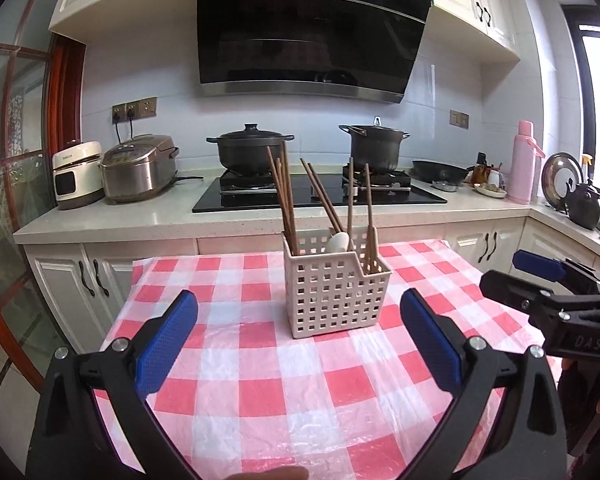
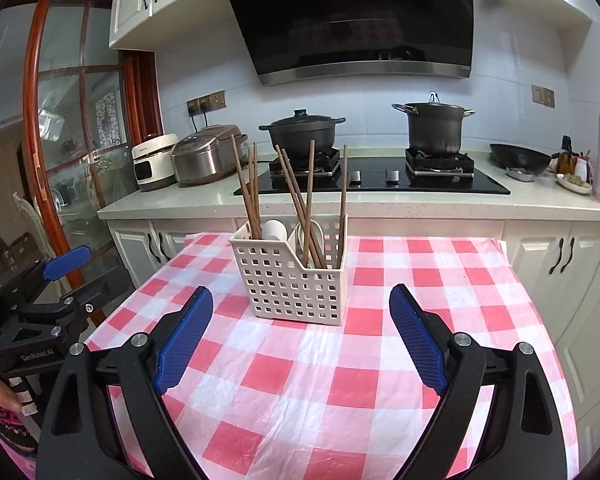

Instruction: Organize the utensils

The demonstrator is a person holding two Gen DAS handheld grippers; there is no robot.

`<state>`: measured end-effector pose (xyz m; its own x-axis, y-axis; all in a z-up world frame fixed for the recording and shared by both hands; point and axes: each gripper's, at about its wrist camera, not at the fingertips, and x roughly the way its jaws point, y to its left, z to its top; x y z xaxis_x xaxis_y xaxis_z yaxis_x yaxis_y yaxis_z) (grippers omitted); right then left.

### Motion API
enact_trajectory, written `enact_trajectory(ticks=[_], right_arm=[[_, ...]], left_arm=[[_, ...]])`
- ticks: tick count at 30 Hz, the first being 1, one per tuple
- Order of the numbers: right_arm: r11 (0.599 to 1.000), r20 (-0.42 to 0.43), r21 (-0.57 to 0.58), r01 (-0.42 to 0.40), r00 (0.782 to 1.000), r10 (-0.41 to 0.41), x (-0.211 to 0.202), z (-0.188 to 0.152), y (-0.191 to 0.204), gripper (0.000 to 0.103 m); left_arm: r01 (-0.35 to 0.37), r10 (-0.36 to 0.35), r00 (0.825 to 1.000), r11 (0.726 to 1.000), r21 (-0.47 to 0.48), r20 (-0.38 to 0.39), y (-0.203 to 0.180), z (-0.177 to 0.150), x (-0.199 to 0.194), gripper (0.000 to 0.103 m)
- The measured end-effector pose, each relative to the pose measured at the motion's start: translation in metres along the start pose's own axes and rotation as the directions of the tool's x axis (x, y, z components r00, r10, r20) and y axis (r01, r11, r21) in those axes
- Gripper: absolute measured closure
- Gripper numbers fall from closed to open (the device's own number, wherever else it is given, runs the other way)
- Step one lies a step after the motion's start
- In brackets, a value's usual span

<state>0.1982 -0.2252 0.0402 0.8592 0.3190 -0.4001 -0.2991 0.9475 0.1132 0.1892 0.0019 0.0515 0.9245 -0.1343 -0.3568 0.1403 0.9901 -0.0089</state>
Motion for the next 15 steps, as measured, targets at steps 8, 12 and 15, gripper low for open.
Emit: enact_trajectory(ticks=[8, 12, 15], right_arm=[[1.000, -0.003, -0.002, 0.012, 1.000, -0.012, -0.0013, -0.0041, -0.0039, 0.018], [1.000, 0.002, -0.014, 0.014, 1.000, -0.014, -0.0037, -0.0040, -0.0007, 0.018], [1.000, 0.004, -0.016, 0.012, 1.000, -0.012, -0.0042, -0.0028, -0.0009, 0.018]], left_arm=[[0.012, -0.012, 1.000, 1.000, -0.004, -0.009, -0.0030, -0.0022, -0.0007, 0.005], [0.012, -0.012, 1.000, 1.000, -0.005, -0.008, -0.0033, -0.0022, -0.0009, 0.005], [0.011, -0.011, 1.000, 1.000, -0.008, -0.008, -0.0027, -0.0030, -0.0012, 0.005]])
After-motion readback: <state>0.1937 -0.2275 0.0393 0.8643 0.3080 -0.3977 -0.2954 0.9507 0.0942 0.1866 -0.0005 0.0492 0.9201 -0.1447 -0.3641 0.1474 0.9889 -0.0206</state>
